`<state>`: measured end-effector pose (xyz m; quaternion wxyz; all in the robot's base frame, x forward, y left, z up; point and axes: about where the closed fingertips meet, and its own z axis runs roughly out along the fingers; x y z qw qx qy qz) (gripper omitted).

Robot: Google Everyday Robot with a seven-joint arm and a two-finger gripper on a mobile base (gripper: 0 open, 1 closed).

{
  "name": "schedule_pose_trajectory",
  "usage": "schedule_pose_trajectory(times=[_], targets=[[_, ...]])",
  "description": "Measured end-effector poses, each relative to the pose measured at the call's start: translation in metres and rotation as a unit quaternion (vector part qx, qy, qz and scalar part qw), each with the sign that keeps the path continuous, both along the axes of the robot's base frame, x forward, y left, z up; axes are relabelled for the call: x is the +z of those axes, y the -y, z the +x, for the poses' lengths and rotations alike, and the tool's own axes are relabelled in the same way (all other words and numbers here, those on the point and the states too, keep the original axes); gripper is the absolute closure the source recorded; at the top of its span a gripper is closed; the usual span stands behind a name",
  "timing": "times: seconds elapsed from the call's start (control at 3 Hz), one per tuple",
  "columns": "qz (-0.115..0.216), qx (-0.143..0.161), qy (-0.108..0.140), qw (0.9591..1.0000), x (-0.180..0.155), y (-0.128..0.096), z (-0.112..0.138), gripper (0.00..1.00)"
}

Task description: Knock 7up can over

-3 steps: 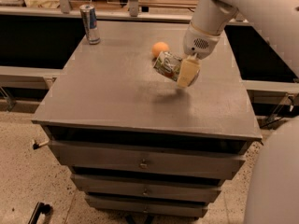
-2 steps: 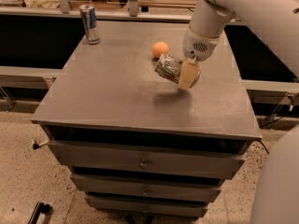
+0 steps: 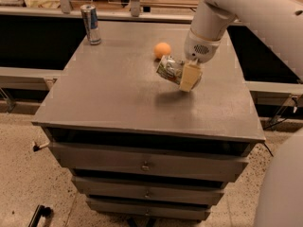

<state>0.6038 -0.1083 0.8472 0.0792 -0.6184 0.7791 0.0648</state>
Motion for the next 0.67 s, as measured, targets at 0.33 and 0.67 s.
schedule_pose_trajectory(times=[0.33, 0.67], targets=[[0.002, 0.000, 0.003, 1.0000, -0.0021, -0.0019, 0.0024, 0.04], [0.002, 0.000, 0.003, 1.0000, -0.0029, -0.0025, 0.0031, 0.00]])
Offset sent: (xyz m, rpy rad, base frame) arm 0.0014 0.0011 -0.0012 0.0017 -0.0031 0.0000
